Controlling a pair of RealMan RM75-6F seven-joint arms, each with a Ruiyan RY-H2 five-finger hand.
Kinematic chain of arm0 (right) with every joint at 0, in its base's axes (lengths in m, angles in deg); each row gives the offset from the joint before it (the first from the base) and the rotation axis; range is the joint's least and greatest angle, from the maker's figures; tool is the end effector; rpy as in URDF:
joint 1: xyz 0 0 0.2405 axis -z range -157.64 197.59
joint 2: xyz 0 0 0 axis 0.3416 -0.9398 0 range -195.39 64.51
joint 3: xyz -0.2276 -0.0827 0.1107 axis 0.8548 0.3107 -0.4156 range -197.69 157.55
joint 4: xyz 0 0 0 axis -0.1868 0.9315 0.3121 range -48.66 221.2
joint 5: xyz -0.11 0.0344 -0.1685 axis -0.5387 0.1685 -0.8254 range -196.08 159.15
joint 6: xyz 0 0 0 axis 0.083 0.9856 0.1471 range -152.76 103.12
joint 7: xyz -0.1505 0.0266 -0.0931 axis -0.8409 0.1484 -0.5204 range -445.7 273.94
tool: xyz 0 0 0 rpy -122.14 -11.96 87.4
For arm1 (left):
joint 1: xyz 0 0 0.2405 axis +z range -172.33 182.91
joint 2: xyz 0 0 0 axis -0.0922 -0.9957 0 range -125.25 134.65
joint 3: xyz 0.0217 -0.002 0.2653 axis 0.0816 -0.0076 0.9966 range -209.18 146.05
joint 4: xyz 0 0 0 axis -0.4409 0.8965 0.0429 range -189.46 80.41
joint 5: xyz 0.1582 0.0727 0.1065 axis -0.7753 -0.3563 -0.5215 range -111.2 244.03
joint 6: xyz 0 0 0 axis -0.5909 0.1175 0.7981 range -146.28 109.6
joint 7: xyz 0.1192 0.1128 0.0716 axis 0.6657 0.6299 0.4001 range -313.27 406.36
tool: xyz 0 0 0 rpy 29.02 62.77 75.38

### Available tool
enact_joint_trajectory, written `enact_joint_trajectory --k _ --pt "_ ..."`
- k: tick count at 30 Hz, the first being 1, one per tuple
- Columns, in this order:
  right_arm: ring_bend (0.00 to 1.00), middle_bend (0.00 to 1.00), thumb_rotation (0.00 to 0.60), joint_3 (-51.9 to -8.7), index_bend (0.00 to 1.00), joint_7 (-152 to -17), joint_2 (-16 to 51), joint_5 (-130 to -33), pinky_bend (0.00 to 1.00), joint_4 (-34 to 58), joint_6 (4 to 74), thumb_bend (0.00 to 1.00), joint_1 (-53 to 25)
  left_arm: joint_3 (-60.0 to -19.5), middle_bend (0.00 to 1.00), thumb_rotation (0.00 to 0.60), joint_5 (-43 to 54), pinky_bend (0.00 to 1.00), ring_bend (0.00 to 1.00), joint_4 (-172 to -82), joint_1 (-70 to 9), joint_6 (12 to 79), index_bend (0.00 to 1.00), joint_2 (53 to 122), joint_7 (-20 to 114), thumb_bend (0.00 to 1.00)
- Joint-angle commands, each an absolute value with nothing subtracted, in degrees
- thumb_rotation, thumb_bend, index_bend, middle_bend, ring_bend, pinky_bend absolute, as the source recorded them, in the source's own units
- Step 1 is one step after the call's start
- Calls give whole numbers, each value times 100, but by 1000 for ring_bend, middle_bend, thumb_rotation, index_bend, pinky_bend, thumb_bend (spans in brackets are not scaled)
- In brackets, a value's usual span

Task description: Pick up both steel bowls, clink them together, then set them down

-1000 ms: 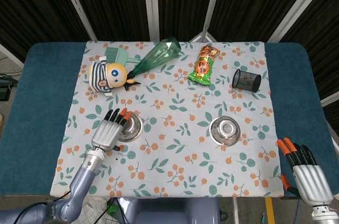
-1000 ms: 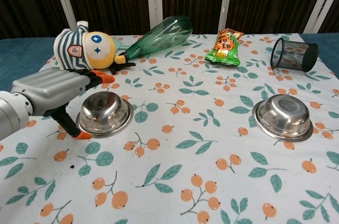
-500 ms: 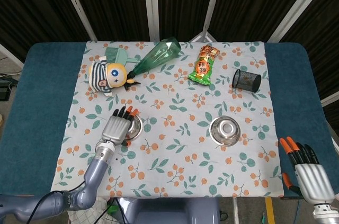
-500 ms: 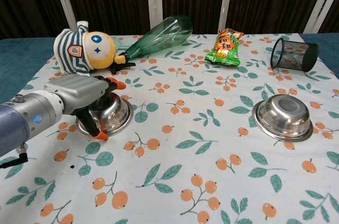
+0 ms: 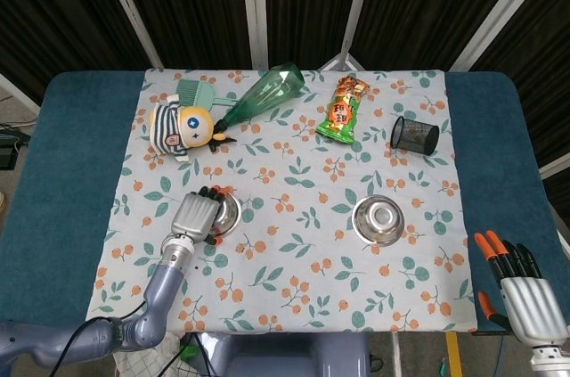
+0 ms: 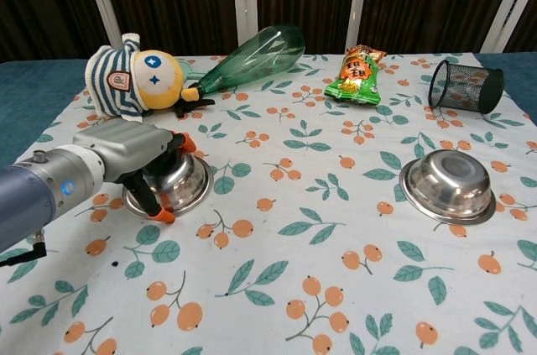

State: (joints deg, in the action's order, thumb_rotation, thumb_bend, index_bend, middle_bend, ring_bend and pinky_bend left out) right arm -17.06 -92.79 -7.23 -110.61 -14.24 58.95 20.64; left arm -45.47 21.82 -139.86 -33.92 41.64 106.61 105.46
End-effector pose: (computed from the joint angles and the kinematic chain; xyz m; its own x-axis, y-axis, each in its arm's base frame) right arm -0.3079 -0.1625 0.1624 0.4687 -0.1604 0.8687 -0.8823 -0.0366 0.4692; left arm -0.1536 0.3496 -0.0859 0.6716 0.3156 0.6703 0.7408 -0.2746 -0.6130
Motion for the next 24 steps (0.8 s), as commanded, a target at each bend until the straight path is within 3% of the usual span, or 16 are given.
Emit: enact_joint_trajectory --k 1,5,15,24 --pt "0 0 600 -1707 0 -9285 -721 -11049 0 -1421 5890 464 2063 -4509 419 598 2185 531 321 -14014 -3454 4162 272 10660 10502 273" --pt "0 0 600 -1694 0 -9326 -706 -11048 0 -1422 5853 464 2051 -4433 488 600 1942 589 376 -14180 -3450 4352 349 10591 10356 304" --pt "0 0 600 -1693 0 -9431 -515 -11225 0 -1332 5660 463 1873 -4222 502 600 1420 602 384 -14907 -3333 4313 366 9979 9498 331" --pt "0 0 600 -2263 0 -10037 -257 -10926 0 -1790 4349 463 753 -4112 501 600 872 602 384 -15619 -3312 4509 365 9369 9150 331"
